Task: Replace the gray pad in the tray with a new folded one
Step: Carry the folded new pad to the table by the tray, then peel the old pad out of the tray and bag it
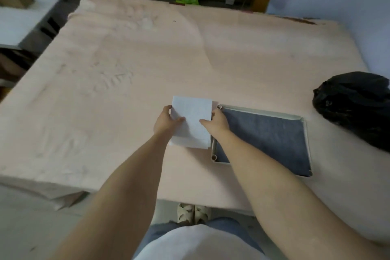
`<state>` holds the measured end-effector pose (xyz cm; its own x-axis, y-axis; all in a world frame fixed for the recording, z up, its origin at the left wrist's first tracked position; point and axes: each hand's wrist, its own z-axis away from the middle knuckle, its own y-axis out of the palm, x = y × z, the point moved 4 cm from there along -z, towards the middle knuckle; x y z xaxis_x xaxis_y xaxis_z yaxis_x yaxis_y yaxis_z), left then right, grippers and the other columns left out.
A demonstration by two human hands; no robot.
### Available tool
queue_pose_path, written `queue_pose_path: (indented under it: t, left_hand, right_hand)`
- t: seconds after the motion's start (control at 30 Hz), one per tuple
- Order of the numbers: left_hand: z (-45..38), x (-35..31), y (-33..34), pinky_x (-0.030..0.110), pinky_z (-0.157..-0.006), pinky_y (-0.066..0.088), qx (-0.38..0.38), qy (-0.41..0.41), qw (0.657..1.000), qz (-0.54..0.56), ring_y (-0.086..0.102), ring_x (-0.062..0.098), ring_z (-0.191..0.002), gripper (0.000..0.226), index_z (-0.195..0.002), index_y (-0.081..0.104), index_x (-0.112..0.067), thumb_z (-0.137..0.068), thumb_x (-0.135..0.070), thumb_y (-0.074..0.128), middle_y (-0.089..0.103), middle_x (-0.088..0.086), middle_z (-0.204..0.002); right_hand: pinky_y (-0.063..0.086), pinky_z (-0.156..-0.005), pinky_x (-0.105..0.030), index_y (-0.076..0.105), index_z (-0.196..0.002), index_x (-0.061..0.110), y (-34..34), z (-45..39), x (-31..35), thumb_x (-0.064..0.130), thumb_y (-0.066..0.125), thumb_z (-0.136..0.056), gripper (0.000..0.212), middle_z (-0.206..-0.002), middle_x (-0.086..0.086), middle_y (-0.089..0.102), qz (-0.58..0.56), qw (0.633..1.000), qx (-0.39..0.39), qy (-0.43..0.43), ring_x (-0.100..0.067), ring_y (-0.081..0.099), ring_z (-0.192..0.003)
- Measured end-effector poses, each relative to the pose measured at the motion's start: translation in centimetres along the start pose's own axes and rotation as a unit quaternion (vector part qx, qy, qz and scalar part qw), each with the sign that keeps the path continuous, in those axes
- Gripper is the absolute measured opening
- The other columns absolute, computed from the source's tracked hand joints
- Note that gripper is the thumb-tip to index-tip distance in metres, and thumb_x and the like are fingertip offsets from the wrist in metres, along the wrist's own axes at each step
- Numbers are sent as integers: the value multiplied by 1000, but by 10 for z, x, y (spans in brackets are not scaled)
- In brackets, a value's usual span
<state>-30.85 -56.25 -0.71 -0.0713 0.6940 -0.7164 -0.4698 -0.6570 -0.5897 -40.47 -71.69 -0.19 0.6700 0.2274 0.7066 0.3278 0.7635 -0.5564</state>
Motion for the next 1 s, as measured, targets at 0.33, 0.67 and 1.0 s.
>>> queue_pose_path:
  t: [0.33,0.67,1.0]
  left_hand:
    - [-17,5,12,35,-91,45,30,-44,997,-50,56,27,-113,68,-141,29,-19,-84,-35,64,58,5,-124]
    - [-14,9,19,32,-79,42,-29,-27,997,-71,55,27,-110,56,-131,39,-14,-84,-33,64,52,5,-125]
    - [-11,0,41,35,-118,-2,-16,227,893,-389,-1,22,-147,58,-151,6,-7,-101,-35,17,1,8,-159]
  right_hand:
    - [50,-80,-34,51,-115,8,5,-7,1,31,67,-82,44,-113,-7,63,119,993,-10,8,-27,61,-103]
    - [43,-64,-28,35,-137,6,11,-11,10,36,61,-88,64,-110,-6,64,272,962,-31,-3,-25,64,-95]
    - [4,-119,-40,5,-149,1,50,-5,11,31,19,-101,58,-158,-15,5,525,819,-37,-229,-27,0,-146]
